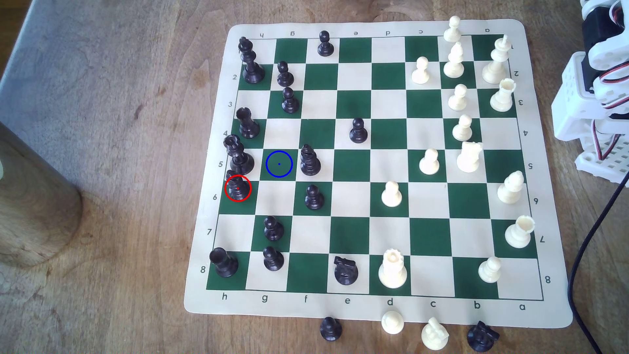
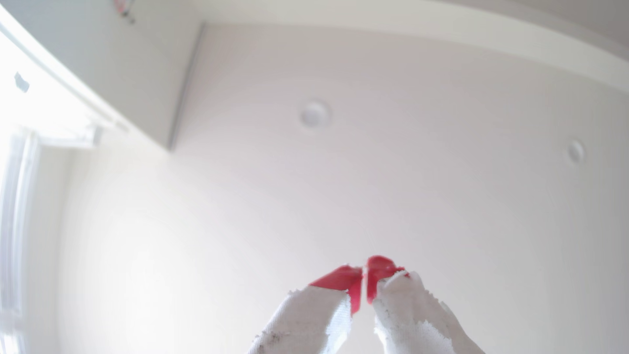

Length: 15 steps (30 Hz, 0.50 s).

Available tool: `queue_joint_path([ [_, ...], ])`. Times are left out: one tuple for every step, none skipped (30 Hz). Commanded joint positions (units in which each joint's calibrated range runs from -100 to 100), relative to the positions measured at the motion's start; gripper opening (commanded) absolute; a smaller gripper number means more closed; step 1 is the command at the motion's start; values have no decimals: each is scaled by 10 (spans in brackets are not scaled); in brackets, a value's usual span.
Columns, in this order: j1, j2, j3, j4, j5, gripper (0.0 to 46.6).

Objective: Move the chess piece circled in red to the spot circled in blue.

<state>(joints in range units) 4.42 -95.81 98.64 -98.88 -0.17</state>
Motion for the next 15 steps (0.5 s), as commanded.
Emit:
queue_joint_path([
  [-68,1,13,43,2,2],
  [-84,1,11,76,2,2],
  [-95,1,7,112,2,2],
  [-103,1,0,144,2,2],
  [-106,1,-6,172,2,2],
  [-111,1,-15,208,2,2],
  [-113,1,-23,244,2,2],
  [-113,1,-33,291,2,2],
  [-113,1,-44,340,2,2],
  [-115,1,-55,392,1,2],
  [-117,1,-69,444,0,2],
  [-117,1,-94,545,-1,2],
  [-116,1,-102,579,-1,2],
  [-114,1,-109,608,-1,2],
  [-114,1,-120,646,-1,2],
])
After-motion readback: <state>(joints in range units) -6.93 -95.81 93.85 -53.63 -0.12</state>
